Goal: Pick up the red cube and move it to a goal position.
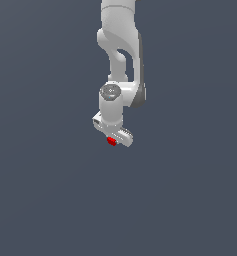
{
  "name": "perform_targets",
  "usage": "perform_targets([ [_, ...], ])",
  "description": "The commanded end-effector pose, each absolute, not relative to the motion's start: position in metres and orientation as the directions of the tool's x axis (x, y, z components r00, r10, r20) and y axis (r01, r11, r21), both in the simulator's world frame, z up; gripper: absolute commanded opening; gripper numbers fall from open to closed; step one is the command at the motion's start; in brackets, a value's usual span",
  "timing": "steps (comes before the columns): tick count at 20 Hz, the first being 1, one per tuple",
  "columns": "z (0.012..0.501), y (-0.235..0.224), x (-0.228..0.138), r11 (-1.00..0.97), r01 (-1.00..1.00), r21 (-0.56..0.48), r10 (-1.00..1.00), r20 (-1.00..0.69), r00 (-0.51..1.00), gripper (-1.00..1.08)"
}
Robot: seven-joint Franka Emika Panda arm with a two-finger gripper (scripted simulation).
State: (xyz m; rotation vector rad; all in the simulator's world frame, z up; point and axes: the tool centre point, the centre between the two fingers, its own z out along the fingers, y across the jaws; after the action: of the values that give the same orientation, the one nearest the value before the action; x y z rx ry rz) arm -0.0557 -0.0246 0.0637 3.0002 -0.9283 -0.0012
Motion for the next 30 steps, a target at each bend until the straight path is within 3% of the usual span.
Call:
perform_targets([
  [1,0.083,-0.027,-0.054,-0.825,-0.565,0.000,-0.565,0.001,0.825,-1.00],
  [30,0.382,-0.062,-0.030,-0.824,-0.566,0.001,-0.566,0.001,0.824,-1.00],
])
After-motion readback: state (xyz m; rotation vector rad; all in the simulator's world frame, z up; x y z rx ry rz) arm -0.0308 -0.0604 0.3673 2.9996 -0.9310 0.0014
